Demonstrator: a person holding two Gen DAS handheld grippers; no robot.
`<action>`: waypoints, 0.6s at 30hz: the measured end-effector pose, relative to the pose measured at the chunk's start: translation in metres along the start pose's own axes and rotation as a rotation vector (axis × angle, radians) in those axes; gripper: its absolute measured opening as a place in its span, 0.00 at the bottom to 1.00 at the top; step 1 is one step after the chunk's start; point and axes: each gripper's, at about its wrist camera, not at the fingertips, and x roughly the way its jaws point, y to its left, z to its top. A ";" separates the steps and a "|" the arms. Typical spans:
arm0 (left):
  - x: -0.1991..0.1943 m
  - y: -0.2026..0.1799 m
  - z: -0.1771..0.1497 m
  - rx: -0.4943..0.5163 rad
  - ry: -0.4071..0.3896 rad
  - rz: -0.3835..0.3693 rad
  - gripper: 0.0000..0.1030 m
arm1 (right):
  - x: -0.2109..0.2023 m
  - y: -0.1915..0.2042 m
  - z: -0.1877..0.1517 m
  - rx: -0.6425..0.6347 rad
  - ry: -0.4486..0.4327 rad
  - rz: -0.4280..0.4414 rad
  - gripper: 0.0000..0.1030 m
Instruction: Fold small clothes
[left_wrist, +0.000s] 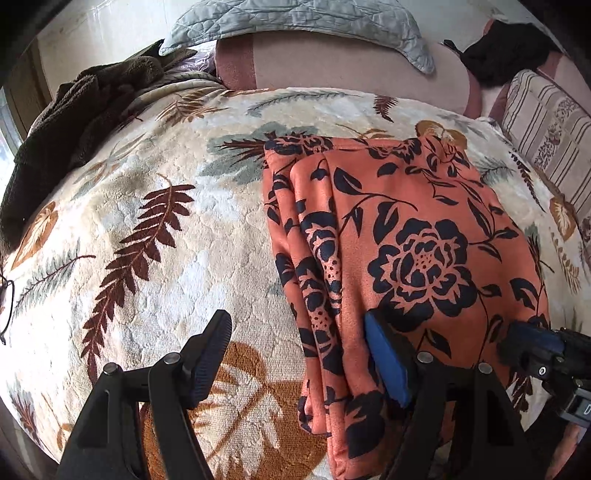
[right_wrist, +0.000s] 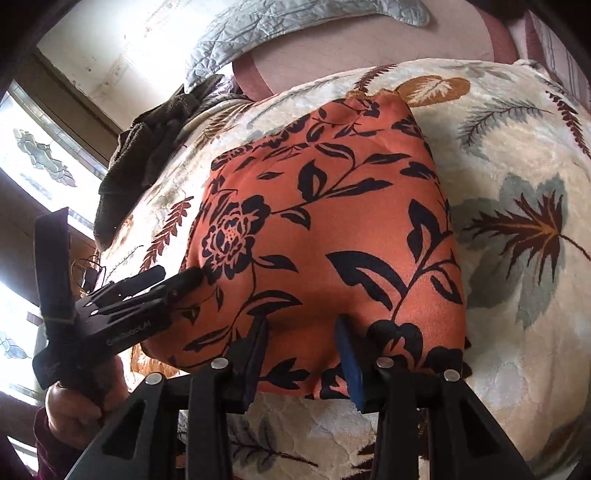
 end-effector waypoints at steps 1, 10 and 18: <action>-0.004 0.002 -0.001 -0.016 -0.013 -0.002 0.73 | -0.004 0.000 -0.001 0.002 -0.011 0.002 0.44; -0.045 -0.016 -0.038 0.017 -0.159 0.127 0.75 | -0.023 -0.020 -0.006 0.086 -0.134 -0.107 0.45; -0.051 -0.020 -0.044 0.040 -0.137 0.169 0.75 | -0.026 0.007 -0.011 -0.059 -0.178 -0.176 0.54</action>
